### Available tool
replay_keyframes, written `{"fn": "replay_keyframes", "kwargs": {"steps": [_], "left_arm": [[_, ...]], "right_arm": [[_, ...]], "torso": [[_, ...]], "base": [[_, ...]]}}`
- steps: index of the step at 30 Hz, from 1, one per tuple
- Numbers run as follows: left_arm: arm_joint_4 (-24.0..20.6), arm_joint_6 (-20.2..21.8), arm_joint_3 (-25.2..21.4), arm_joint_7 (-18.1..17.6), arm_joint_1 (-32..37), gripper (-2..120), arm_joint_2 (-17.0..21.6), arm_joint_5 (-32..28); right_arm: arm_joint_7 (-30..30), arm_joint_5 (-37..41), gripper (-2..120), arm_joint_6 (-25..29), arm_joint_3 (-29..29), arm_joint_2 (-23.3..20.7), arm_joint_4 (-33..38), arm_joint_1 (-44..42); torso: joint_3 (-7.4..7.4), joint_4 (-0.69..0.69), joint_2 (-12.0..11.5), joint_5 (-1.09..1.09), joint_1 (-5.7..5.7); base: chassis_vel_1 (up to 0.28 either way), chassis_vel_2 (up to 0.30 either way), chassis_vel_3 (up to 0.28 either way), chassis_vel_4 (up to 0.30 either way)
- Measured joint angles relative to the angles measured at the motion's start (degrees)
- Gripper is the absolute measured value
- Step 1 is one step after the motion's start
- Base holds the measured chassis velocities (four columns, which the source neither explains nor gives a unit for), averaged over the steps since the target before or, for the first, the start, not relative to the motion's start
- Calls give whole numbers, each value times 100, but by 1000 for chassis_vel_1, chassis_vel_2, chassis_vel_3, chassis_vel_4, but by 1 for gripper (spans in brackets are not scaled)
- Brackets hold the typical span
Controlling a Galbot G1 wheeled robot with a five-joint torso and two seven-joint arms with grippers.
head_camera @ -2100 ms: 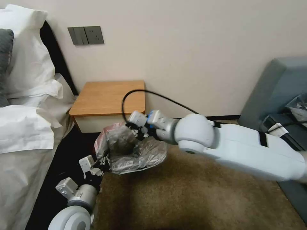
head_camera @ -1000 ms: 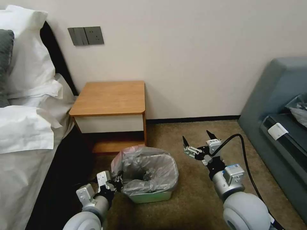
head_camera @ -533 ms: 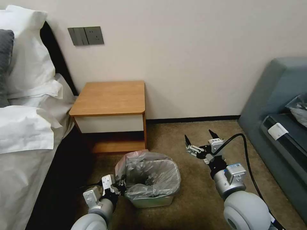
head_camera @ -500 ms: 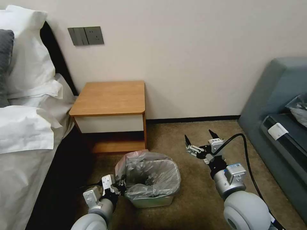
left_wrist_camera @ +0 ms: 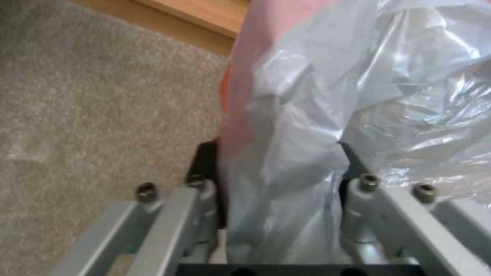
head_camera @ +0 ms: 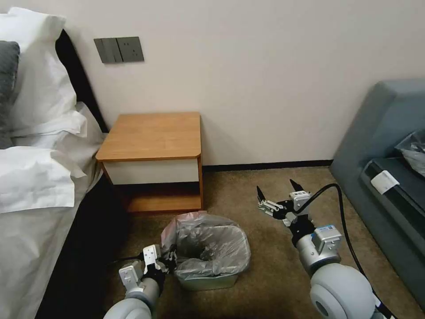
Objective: Pick up the garbage bag from the table and place it over the trash can.
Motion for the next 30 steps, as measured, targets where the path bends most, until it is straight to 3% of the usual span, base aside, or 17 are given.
{"fn": "replay_keyframes", "kwargs": {"steps": [4,12,18,25,30], "left_arm": [[-23,5,-4,0,13,47,0,11],[-43,10,-32,37,72,78,19,281],[10,-152,-106,246,91,98,52,882],[14,-297,-244,491,133,100,84,1272],[-127,-164,-384,764,234,100,134,1216]], "right_arm": [[3,9,100,-1,-1,9,0,-2],[10,38,100,-5,-36,40,-16,0],[17,59,100,-7,-78,57,-29,-5],[22,114,100,-12,-102,50,-49,-5],[28,147,100,-16,-122,36,-81,12]], "torso": [[0,0,0,0,0],[0,0,0,0,0],[0,0,0,0,0],[0,0,0,-1,0],[0,0,0,-1,0]], "base": [[0,0,0,0],[0,0,0,0],[0,0,0,0],[0,0,0,0],[0,0,0,0]]}}
